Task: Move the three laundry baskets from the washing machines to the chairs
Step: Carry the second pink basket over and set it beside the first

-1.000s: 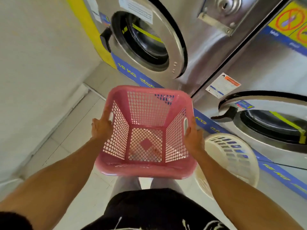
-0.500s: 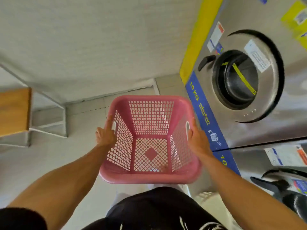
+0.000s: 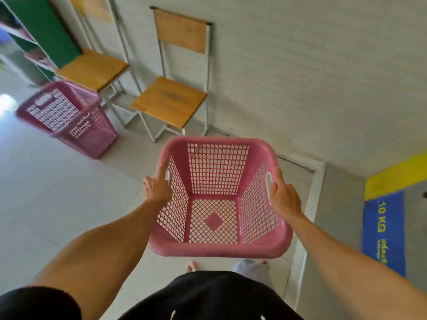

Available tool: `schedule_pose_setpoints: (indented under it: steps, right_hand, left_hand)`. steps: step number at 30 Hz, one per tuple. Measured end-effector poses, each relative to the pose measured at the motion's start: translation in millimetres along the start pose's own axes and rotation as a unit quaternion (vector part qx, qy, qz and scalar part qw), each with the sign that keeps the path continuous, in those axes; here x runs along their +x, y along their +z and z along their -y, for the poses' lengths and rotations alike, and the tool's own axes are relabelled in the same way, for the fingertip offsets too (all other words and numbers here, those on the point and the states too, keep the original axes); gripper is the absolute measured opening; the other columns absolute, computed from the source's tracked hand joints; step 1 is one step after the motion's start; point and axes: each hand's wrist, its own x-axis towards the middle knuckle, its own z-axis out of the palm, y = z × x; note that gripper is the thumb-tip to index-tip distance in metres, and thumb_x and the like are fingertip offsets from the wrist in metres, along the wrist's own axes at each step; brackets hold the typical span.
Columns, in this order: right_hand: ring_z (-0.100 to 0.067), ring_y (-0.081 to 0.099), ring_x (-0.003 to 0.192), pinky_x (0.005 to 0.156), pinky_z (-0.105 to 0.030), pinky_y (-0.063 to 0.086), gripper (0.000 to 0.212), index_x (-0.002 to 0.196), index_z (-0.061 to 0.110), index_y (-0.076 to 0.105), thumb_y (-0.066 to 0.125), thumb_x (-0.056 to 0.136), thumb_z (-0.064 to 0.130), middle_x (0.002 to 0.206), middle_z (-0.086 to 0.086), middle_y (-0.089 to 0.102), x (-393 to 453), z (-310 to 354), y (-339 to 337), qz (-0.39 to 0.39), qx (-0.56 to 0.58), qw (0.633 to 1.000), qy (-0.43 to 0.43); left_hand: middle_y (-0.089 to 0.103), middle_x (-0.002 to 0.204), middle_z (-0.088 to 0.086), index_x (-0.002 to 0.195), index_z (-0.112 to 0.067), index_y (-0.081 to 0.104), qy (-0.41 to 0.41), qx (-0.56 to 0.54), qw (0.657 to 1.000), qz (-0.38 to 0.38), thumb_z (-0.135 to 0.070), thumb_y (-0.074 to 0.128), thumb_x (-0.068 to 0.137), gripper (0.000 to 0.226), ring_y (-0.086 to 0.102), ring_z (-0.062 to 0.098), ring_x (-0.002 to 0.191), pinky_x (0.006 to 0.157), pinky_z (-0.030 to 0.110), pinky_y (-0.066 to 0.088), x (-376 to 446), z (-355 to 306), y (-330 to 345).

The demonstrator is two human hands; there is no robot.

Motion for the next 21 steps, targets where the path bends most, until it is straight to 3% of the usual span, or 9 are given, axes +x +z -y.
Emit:
schedule_pose_setpoints:
  steps: [5,9,11,15,21]
  right_hand:
    - [-0.010,0.047,0.043,0.035,-0.019,0.031,0.057,0.158,0.041,0.007,0.033,0.107,0.032,0.059,0.000,0.048,8.9,112.0,24.1,0.017,-0.001,0.993,-0.118]
    - [-0.012,0.048,0.045,0.037,-0.021,0.033,0.057,0.157,0.044,0.006,0.031,0.107,0.034,0.062,-0.002,0.051,25.6,184.5,47.7,0.029,0.002,0.984,-0.174]
    - [-0.013,0.050,0.048,0.038,-0.023,0.035,0.058,0.157,0.045,0.005,0.031,0.106,0.033,0.067,-0.004,0.054,37.5,216.7,63.7,0.038,0.004,0.981,-0.188]
    - [-0.017,0.054,0.052,0.042,-0.025,0.041,0.057,0.155,0.046,0.005,0.032,0.106,0.037,0.074,-0.007,0.059,67.4,275.6,97.4,0.039,0.006,0.980,-0.195]
    - [-0.015,0.055,0.055,0.045,-0.025,0.039,0.055,0.157,0.039,0.017,0.035,0.106,0.032,0.067,-0.001,0.057,119.1,365.2,126.1,0.035,-0.007,0.976,-0.214]
  left_hand:
    - [0.046,0.088,0.013,0.140,-0.073,-0.005,-0.089,-0.019,0.994,-0.063,-0.024,0.042,0.097,0.080,0.055,0.034,0.076,0.067,0.042,0.050,-2.1,97.3,-61.2]
    - [0.046,0.083,0.013,0.142,-0.070,-0.003,-0.130,-0.035,0.985,-0.110,-0.033,0.039,0.099,0.071,0.046,0.024,0.060,0.062,0.039,0.046,8.0,145.7,-97.3]
    - [0.049,0.082,0.014,0.141,-0.072,-0.005,-0.145,-0.042,0.980,-0.131,-0.039,0.042,0.098,0.071,0.051,0.026,0.060,0.059,0.038,0.051,21.4,168.3,-109.1]
    - [0.055,0.080,0.016,0.139,-0.073,-0.008,-0.167,-0.047,0.976,-0.131,-0.033,0.050,0.096,0.083,0.060,0.030,0.062,0.057,0.047,0.060,61.4,208.3,-123.4]
    - [0.053,0.079,0.015,0.141,-0.068,0.004,-0.202,-0.074,0.969,-0.119,-0.026,0.044,0.098,0.073,0.060,0.032,0.061,0.058,0.048,0.060,119.6,228.2,-157.7]
